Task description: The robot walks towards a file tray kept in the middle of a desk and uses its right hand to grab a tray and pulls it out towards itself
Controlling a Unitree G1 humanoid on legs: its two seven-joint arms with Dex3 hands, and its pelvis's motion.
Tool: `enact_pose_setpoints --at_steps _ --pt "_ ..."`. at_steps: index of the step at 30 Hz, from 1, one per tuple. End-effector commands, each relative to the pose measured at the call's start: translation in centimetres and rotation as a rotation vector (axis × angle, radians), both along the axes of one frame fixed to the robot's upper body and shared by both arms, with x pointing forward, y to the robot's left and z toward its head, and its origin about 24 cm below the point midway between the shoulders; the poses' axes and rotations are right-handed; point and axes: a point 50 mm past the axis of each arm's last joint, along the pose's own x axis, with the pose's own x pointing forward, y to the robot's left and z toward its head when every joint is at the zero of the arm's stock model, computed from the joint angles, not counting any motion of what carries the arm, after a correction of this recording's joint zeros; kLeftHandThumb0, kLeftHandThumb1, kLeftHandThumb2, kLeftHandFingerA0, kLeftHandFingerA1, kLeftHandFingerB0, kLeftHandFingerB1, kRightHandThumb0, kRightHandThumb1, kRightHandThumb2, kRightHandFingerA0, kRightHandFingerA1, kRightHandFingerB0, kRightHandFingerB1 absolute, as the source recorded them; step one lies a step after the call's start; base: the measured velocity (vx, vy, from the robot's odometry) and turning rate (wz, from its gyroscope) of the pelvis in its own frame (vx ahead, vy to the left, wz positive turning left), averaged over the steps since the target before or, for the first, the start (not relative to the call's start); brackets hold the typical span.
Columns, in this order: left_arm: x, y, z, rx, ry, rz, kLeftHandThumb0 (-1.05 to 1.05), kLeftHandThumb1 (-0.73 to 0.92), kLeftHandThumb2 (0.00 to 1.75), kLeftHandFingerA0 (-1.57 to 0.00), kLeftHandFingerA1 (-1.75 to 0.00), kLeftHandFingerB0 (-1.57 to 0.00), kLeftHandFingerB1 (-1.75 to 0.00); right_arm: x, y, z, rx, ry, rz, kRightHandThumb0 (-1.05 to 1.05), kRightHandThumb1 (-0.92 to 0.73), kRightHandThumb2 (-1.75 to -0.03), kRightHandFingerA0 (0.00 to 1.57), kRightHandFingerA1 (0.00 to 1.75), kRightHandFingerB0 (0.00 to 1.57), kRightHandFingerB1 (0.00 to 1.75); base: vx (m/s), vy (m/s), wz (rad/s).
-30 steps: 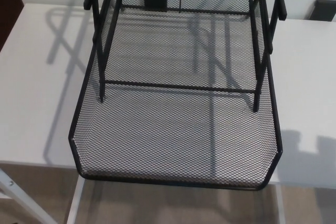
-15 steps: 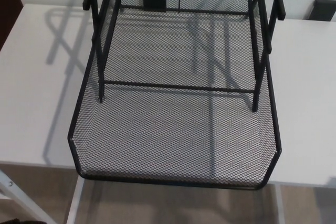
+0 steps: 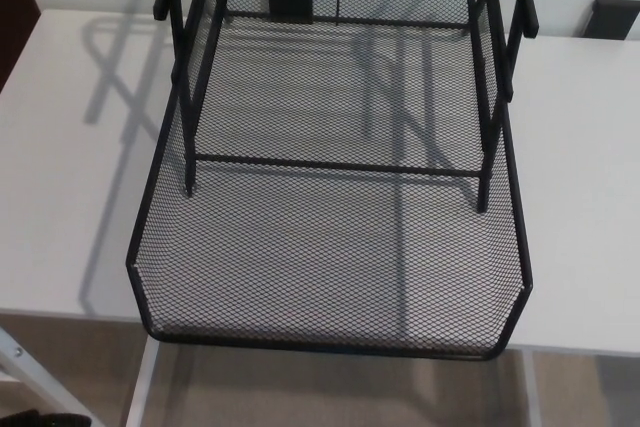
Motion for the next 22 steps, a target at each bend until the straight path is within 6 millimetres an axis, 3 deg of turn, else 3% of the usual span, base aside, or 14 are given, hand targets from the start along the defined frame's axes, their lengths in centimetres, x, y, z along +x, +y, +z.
enact_pose_setpoints --at_steps 1,4,8,9,10,11,14,15,16,19,20,22 --pt "0.3 0.6 0.2 0.062 0.012 -0.056 -0.46 0.43 0.72 -0.58 -0.51 -0.5 -0.48 0.8 6.4 -6.1 0.097 0.094 0.158 -0.38 -0.64 -0.59 0.94 0.57 0.73 0.51 0.0 0.0 0.0" --pt "0.3 0.4 0.3 0.058 0.007 -0.067 -0.46 0.43 0.71 -0.57 -0.5 -0.49 -0.48 2.2 8.5 -8.9 0.053 0.079 0.129 -0.35 -0.64 -0.59 0.91 0.55 0.74 0.49 0.0 0.0 0.0" --pt "0.6 0.0 0.3 0.057 0.002 -0.077 -0.46 0.43 0.72 -0.57 -0.5 -0.49 -0.48 3.5 9.4 -10.9 0.013 0.068 0.087 -0.32 -0.65 -0.59 0.82 0.55 0.65 0.47 0.0 0.0 0.0" --pt "0.5 -0.2 0.2 0.059 0.006 -0.081 -0.46 0.44 0.72 -0.57 -0.5 -0.49 -0.48 3.5 9.4 -11.4 0.012 0.07 0.076 -0.33 -0.65 -0.59 0.8 0.55 0.62 0.46 0.0 0.0 0.0" --pt "0.4 -0.4 0.0 0.056 0.007 -0.086 -0.38 0.5 0.55 -0.63 -0.4 -0.54 -0.39 3.5 9.1 -12.0 0.016 0.074 0.045 -0.31 -0.65 -0.59 0.78 0.54 0.59 0.45 0.0 0.0 0.0" --pt "0.4 -0.6 -0.1 0.045 0.004 -0.087 -0.47 0.43 0.72 -0.57 -0.51 -0.49 -0.48 3.4 8.8 -12.6 0.028 0.078 0.002 -0.29 -0.65 -0.59 0.75 0.53 0.57 0.44 0.0 0.0 0.0" --pt "0.5 -0.6 0.0 0.048 0.001 -0.091 -0.5 0.42 0.73 -0.58 -0.51 -0.49 -0.49 2.9 8.0 -14.0 0.046 0.103 -0.055 -0.3 -0.65 -0.59 0.71 0.53 0.51 0.43 0.0 0.0 0.0" --pt "0.5 -1.0 -0.4 0.036 0.005 -0.084 -0.41 0.49 0.56 -0.65 -0.41 -0.55 -0.39 2.6 7.2 -14.3 0.029 0.104 -0.056 -0.31 -0.65 -0.59 0.7 0.54 0.49 0.42 0.0 0.0 0.0" --pt "0.4 -1.0 -0.4 0.036 0.008 -0.082 -0.48 0.42 0.72 -0.58 -0.51 -0.5 -0.48 2.5 7.0 -14.4 0.029 0.103 -0.058 -0.32 -0.64 -0.58 0.66 0.53 0.5 0.42 0.0 0.0 0.0" --pt "0.3 -1.1 -0.5 0.045 0.006 -0.094 -0.48 0.43 0.72 -0.58 -0.51 -0.48 -0.48 2.2 6.2 -14.4 0.041 0.066 -0.077 -0.32 -0.63 -0.58 0.61 0.52 0.5 0.43 0.0 0.0 0.0" --pt "0.2 -1.2 -0.6 0.052 0.004 -0.099 -0.41 0.5 0.56 -0.65 -0.41 -0.54 -0.39 2.0 6.0 -14.3 0.041 0.054 -0.088 -0.32 -0.63 -0.58 0.61 0.51 0.49 0.43 0.0 0.0 0.0" --pt "0.2 -1.3 -0.6 0.052 0.004 -0.099 -0.42 0.5 0.56 -0.65 -0.41 -0.54 -0.39 2.0 5.9 -14.2 0.042 0.045 -0.089 -0.32 -0.63 -0.58 0.61 0.52 0.48 0.43 0.0 0.0 0.0"
